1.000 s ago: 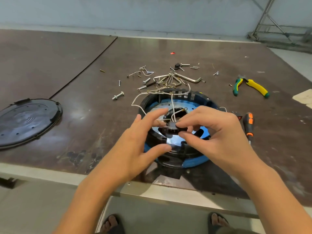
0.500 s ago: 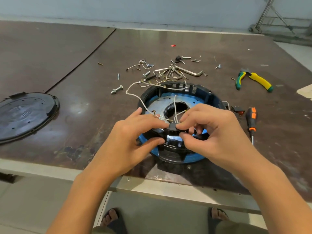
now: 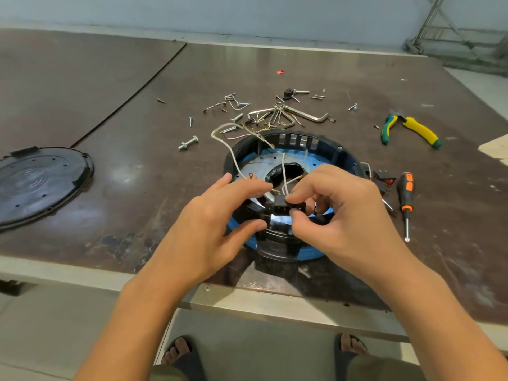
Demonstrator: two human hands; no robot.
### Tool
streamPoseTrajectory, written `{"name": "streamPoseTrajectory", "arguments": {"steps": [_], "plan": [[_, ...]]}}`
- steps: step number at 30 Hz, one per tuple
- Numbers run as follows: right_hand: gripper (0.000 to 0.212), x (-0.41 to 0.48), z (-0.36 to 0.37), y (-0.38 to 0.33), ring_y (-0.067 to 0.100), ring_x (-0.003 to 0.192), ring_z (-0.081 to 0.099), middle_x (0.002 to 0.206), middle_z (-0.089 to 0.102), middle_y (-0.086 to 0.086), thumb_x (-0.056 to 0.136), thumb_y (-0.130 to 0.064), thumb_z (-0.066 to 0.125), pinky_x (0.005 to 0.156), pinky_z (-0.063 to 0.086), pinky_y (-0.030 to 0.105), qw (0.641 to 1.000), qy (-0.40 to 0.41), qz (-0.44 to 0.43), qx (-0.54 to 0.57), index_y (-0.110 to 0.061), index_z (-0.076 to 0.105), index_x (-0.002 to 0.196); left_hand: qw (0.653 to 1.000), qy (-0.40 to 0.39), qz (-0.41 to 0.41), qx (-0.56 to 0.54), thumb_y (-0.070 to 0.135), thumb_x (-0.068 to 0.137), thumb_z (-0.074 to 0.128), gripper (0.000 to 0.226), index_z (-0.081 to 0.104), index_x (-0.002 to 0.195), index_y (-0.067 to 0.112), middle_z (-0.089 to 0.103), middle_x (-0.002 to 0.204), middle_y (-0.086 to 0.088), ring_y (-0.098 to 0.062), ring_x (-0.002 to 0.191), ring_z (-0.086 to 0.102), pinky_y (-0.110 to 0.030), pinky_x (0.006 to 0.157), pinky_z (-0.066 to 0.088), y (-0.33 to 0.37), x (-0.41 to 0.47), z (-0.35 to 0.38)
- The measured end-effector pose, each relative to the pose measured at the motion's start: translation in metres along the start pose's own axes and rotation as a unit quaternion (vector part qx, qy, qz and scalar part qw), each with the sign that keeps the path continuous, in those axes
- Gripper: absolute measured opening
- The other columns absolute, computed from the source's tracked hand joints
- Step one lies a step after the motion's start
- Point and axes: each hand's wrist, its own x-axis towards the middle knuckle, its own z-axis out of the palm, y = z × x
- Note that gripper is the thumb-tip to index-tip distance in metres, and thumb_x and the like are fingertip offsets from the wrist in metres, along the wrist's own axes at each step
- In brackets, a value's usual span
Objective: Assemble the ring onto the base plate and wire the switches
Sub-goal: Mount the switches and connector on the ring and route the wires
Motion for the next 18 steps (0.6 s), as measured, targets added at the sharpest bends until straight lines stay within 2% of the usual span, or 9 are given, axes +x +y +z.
{"name": "streamPoseTrajectory", "arguments": {"steps": [2, 7, 9, 11, 13, 15, 18], "plan": [[0.015, 0.000, 0.000, 0.000, 0.017, 0.070, 0.056, 0.077, 0.059, 0.003, 0.073, -0.001, 0.073, 0.063, 0.047, 0.040, 1.000, 0.000, 0.002, 0.006, -0.013, 0.070, 0.082, 1.000, -0.003, 0.012, 0.021, 0.018, 0.087, 0.072, 0.042, 0.060, 0.127, 0.019, 0.064, 0.127, 0.008, -0.008, 0.132, 0.052, -0.040, 0.120, 0.029, 0.001, -0.001, 0.002], [0.016, 0.001, 0.000, 0.002, 0.017, 0.067, 0.055, 0.079, 0.059, 0.003, 0.073, -0.002, 0.073, 0.061, 0.047, 0.039, 1.000, -0.004, 0.003, 0.009, -0.015, 0.070, 0.082, 1.000, -0.003, 0.016, 0.026, 0.018, 0.089, 0.071, 0.035, 0.062, 0.123, 0.017, 0.066, 0.119, 0.007, -0.008, 0.118, 0.059, -0.037, 0.120, 0.030, 0.000, 0.001, 0.001], [0.015, 0.001, 0.000, 0.002, 0.017, 0.067, 0.055, 0.080, 0.060, 0.001, 0.073, -0.002, 0.074, 0.060, 0.047, 0.038, 1.000, -0.007, 0.004, 0.009, -0.014, 0.070, 0.081, 1.000, -0.003, 0.010, 0.018, 0.020, 0.088, 0.068, 0.036, 0.060, 0.124, 0.017, 0.065, 0.115, 0.008, -0.006, 0.112, 0.059, -0.041, 0.114, 0.038, 0.000, 0.001, 0.002], [0.016, 0.000, -0.002, 0.003, 0.016, 0.068, 0.055, 0.079, 0.058, -0.004, 0.073, -0.001, 0.074, 0.060, 0.047, 0.037, 1.000, -0.016, 0.002, 0.005, -0.015, 0.071, 0.081, 1.000, -0.008, 0.000, 0.006, 0.021, 0.087, 0.070, 0.039, 0.057, 0.125, 0.020, 0.064, 0.110, 0.010, -0.007, 0.108, 0.059, -0.041, 0.102, 0.047, 0.002, 0.002, 0.002], [0.015, 0.000, -0.005, 0.005, 0.016, 0.070, 0.055, 0.077, 0.057, -0.004, 0.074, -0.004, 0.072, 0.061, 0.046, 0.037, 0.999, -0.032, -0.011, -0.007, -0.017, 0.071, 0.082, 1.000, -0.013, 0.003, 0.011, 0.025, 0.086, 0.070, 0.036, 0.059, 0.120, 0.023, 0.062, 0.108, 0.014, -0.007, 0.104, 0.058, -0.036, 0.095, 0.049, 0.005, 0.002, 0.003], [0.013, 0.001, -0.009, 0.008, 0.016, 0.073, 0.056, 0.080, 0.060, 0.003, 0.076, -0.007, 0.071, 0.063, 0.047, 0.040, 0.998, -0.051, -0.023, -0.012, -0.017, 0.071, 0.084, 1.000, -0.013, 0.015, 0.021, 0.028, 0.086, 0.069, 0.030, 0.063, 0.115, 0.023, 0.062, 0.106, 0.017, -0.006, 0.100, 0.058, -0.032, 0.092, 0.048, 0.007, 0.003, 0.003], [0.012, 0.001, -0.014, 0.013, 0.020, 0.075, 0.059, 0.085, 0.063, 0.008, 0.078, -0.006, 0.074, 0.066, 0.049, 0.043, 0.997, -0.070, -0.030, 0.007, -0.014, 0.072, 0.087, 0.999, -0.008, 0.020, 0.024, 0.028, 0.084, 0.071, 0.028, 0.066, 0.111, 0.022, 0.066, 0.103, 0.014, -0.006, 0.097, 0.058, -0.032, 0.090, 0.048, 0.008, 0.003, 0.003]]}}
